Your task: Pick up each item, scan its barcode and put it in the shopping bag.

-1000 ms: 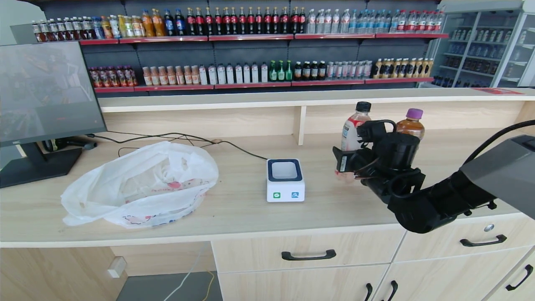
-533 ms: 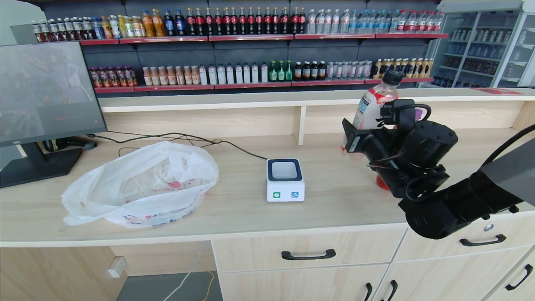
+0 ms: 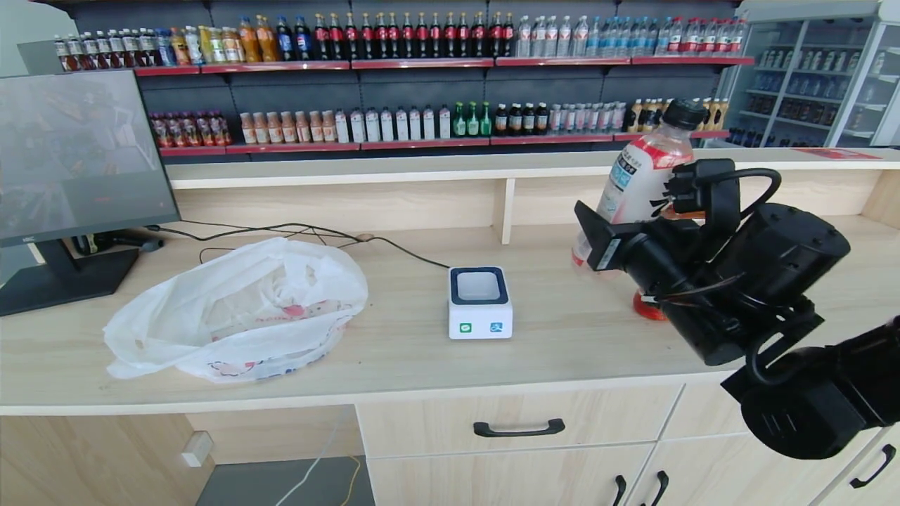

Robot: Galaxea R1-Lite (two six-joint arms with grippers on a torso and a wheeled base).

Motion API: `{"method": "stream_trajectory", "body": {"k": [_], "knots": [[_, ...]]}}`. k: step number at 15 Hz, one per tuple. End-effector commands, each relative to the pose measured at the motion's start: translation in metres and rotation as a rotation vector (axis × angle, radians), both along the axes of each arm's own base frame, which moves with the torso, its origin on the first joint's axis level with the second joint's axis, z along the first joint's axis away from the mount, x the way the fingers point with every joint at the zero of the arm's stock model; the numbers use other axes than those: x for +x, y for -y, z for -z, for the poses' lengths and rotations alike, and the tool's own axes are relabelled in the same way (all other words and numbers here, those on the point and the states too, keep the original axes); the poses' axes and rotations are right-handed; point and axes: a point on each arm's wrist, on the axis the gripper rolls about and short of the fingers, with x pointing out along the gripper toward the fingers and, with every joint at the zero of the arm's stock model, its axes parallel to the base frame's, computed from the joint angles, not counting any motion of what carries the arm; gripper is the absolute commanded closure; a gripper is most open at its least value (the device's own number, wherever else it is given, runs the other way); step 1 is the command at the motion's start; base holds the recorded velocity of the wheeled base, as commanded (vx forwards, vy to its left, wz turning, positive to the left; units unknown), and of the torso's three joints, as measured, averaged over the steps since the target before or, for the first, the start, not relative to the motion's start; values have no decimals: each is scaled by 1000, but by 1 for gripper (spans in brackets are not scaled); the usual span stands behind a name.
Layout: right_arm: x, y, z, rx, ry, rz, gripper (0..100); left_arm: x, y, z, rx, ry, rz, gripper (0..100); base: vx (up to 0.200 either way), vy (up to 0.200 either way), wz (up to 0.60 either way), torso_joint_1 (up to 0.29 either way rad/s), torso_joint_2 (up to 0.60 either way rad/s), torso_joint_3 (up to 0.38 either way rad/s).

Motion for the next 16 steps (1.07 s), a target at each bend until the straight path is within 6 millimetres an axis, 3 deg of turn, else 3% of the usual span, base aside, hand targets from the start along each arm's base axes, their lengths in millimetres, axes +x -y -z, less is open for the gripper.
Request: {"method": "stream_trajectory", "body": {"k": [1,4,9,14,16], "knots": [[-32,6,-11,8,16,-33,100,0,0,0,0,0,0,0,0,0,0,0,0,0],[-56,18,-10,2,0,-45,100,0,0,0,0,0,0,0,0,0,0,0,0,0],[-96,38,11,-17,-51,-61,100,0,0,0,0,0,0,0,0,0,0,0,0,0],[-130,38,17,-10,-60,-157,100,0,0,0,0,0,0,0,0,0,0,0,0,0],[-135,38,17,-6,-57,-201,100,0,0,0,0,0,0,0,0,0,0,0,0,0]]}}
